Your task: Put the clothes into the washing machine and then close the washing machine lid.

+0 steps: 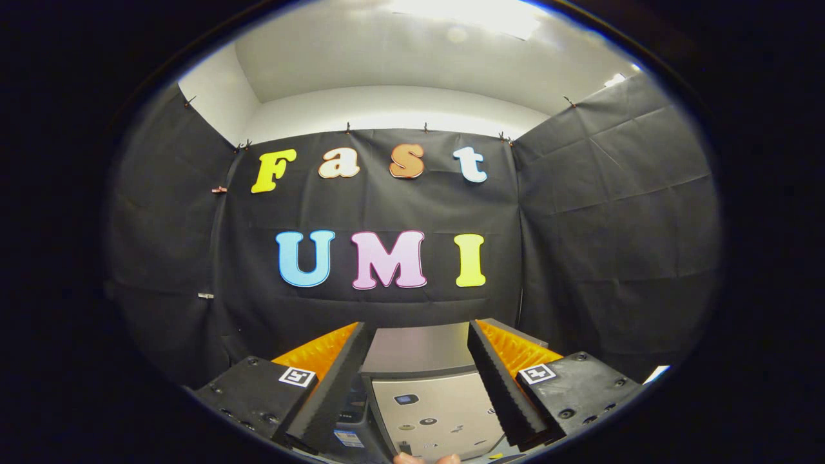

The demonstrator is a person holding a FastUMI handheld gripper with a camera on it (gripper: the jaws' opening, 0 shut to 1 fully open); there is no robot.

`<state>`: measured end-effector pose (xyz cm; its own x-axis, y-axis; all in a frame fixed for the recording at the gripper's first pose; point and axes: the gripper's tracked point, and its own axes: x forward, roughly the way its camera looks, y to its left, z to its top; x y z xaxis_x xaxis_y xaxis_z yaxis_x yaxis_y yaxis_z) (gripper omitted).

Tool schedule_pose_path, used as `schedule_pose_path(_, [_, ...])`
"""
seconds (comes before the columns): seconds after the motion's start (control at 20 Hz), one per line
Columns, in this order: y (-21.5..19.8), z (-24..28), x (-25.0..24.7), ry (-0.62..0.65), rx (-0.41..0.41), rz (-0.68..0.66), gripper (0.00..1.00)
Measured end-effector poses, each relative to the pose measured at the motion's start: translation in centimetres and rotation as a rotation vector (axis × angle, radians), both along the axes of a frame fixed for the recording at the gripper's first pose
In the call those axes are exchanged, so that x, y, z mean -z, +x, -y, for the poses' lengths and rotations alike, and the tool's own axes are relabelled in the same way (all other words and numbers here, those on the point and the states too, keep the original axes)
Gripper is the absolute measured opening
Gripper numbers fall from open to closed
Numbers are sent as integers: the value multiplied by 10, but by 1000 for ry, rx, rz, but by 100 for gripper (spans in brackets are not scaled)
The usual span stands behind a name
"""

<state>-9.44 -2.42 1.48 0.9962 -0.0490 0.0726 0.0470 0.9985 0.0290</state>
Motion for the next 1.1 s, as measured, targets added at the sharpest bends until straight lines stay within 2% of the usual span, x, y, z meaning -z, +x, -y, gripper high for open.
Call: schedule_pose_path(1.1, [-4,-19,5,-38,-27,-27,99])
